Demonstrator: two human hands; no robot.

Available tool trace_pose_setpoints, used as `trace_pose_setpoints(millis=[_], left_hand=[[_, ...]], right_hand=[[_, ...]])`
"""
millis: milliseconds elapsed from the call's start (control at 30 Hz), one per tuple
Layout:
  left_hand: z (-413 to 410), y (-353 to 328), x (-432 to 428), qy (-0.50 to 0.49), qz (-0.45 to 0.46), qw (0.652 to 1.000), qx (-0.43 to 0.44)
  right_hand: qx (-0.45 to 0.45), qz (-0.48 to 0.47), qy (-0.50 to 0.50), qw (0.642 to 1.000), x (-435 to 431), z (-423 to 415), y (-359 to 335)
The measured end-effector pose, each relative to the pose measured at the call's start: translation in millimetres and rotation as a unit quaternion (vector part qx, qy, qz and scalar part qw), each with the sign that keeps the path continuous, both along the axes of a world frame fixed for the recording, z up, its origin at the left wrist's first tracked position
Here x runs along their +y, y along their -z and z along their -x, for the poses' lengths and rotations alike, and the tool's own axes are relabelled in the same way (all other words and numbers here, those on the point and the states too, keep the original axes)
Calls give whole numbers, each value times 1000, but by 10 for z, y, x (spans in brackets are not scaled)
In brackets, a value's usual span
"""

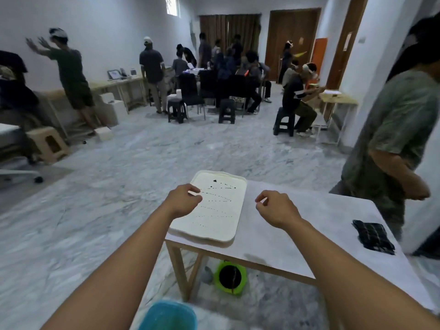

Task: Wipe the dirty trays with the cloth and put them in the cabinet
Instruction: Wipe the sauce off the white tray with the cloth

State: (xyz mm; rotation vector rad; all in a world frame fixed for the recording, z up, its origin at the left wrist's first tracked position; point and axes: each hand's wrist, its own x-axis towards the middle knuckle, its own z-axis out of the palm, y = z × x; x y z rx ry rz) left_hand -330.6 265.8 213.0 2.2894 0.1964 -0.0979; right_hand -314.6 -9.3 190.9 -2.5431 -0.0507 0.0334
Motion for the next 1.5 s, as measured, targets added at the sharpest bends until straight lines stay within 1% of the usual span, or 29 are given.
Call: trace_pose_setpoints(millis=[200, 367, 533, 700, 800, 900, 1067, 1133, 1267, 1367, 1500], left_hand=[[-561, 366, 89, -60, 12, 997, 48], [-1232, 842, 369, -91, 0, 990, 105], [-1954, 1298, 682, -104, -31, 983, 146], [-2776, 1784, 934, -86, -58, 973, 208], [-2942, 1950, 963, -78, -61, 967, 235], [-3097, 2123, 986, -64, -73, 959, 268], [-3260, 2259, 1031, -78, -126, 946, 287], [-3291, 2291, 1051, -77, -160, 944, 277], [-3374, 2224, 994, -85, -182, 950, 241], [-3512, 2087, 809, -61, -213, 948, 227], [-3701, 2006, 294, 27, -223, 954, 200]], right_hand=[[56, 0, -28, 998, 149, -877, 294], [124, 7, -25, 992, 369, -1602, 766], [193, 25, 16, 981, 573, -2189, 1244], [275, 11, 114, 955, 764, -2744, 1718], [304, 5, 136, 943, 763, -2823, 1867], [317, -8, 154, 936, 744, -2944, 1999], [325, -37, 178, 928, 711, -3061, 2129], [329, -48, 177, 926, 685, -3086, 2159], [315, -53, 175, 931, 530, -3112, 2142], [303, -59, 190, 932, 231, -3140, 2037], [281, -39, 226, 932, -427, -3088, 1868]])
